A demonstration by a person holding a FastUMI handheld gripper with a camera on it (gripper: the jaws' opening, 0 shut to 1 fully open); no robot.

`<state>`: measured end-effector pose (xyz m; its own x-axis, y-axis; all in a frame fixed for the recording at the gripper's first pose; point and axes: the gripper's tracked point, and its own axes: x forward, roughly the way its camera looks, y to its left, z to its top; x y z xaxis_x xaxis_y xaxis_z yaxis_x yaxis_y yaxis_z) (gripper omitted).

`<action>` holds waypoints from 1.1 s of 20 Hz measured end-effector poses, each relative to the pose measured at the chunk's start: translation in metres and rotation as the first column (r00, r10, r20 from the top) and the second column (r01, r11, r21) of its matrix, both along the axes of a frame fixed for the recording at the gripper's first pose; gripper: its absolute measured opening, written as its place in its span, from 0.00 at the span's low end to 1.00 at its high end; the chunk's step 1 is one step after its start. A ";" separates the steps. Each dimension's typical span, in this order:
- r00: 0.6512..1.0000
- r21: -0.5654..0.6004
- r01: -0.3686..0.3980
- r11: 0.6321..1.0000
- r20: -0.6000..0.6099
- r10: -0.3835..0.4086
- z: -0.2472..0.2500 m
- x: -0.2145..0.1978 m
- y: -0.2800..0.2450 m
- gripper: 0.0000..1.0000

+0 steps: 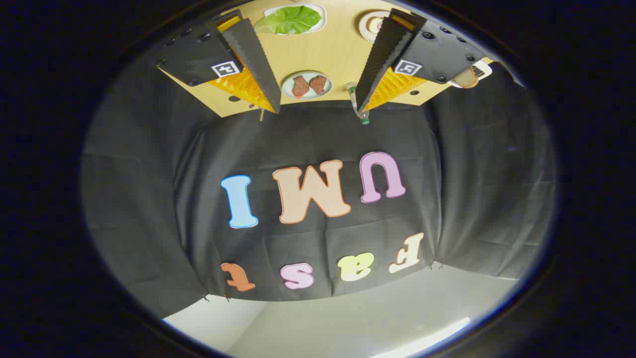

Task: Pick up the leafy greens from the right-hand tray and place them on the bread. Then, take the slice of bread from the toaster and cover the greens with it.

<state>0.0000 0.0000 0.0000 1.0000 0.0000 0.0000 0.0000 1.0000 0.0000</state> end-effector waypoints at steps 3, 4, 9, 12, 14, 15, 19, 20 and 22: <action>1.000 -0.013 0.003 1.000 0.013 -0.003 0.004 -0.003 -0.010 0.97; 1.000 -0.020 0.004 1.000 0.016 -0.004 0.003 -0.005 -0.012 0.97; 1.000 -0.035 0.014 0.999 0.014 -0.014 0.000 -0.013 -0.023 0.97; 1.000 -0.044 0.025 0.999 0.012 -0.024 -0.002 -0.016 -0.029 0.97; 1.000 -0.040 0.029 0.999 0.004 -0.029 -0.005 -0.019 -0.032 0.97; 0.999 -0.038 0.032 0.999 0.002 -0.032 -0.006 -0.020 -0.034 0.97; 0.999 -0.042 0.042 0.998 -0.011 -0.043 -0.012 -0.024 -0.040 0.97; 0.999 -0.045 0.043 0.998 -0.016 -0.044 -0.014 -0.025 -0.042 0.97; 0.999 -0.049 0.044 0.998 -0.029 -0.045 -0.018 -0.026 -0.045 0.97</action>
